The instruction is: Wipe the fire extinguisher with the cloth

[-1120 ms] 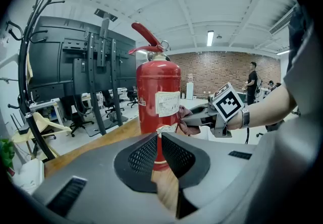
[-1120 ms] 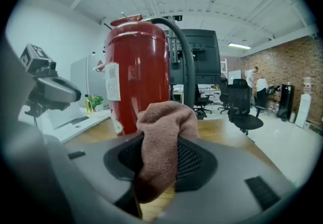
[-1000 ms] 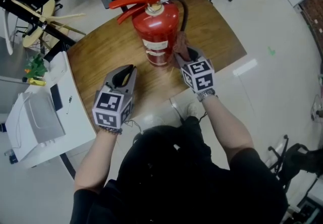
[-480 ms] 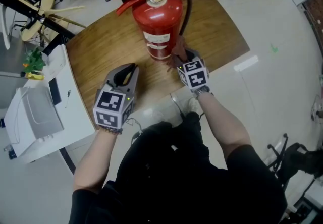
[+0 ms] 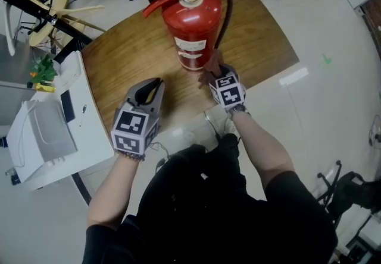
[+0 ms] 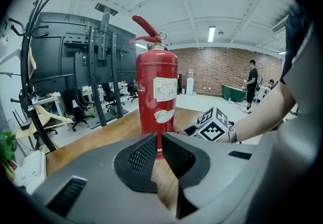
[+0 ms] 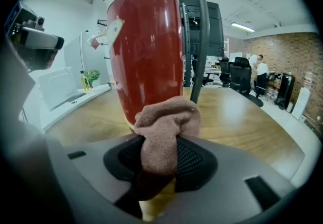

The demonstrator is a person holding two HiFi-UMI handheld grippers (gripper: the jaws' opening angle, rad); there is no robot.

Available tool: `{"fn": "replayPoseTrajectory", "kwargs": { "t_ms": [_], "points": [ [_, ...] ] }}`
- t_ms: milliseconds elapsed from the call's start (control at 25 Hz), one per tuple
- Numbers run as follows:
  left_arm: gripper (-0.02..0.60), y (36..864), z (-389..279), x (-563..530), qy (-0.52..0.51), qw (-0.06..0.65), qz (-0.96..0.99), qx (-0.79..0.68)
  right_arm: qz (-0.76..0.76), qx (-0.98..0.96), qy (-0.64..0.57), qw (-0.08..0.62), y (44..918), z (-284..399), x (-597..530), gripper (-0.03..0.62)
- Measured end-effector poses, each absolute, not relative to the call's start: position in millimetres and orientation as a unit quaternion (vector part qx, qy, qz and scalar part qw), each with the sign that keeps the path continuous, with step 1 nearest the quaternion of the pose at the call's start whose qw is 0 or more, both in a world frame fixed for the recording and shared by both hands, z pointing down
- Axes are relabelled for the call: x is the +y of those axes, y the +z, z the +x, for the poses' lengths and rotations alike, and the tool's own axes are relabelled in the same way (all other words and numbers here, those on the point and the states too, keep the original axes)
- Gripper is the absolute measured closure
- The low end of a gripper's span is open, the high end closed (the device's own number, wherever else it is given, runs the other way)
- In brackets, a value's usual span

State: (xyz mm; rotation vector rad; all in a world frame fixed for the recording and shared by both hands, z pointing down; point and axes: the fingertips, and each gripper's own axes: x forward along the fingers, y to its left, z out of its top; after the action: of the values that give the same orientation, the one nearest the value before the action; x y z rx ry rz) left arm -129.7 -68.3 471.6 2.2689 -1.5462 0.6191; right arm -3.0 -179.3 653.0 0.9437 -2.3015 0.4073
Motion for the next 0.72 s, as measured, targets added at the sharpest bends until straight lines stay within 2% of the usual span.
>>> {"fn": "replayPoseTrajectory", "kwargs": {
  "t_ms": [520,720],
  "points": [
    [0.558,463,-131,-65,0.214,0.152,0.798,-0.543,0.353,-0.856,0.178,0.332,671,1,-176,0.441],
    [0.558,457,-130,-64,0.206,0.147,0.801,-0.543,0.363,-0.864,0.177,0.300,641,7,-172,0.441]
  ]
}}
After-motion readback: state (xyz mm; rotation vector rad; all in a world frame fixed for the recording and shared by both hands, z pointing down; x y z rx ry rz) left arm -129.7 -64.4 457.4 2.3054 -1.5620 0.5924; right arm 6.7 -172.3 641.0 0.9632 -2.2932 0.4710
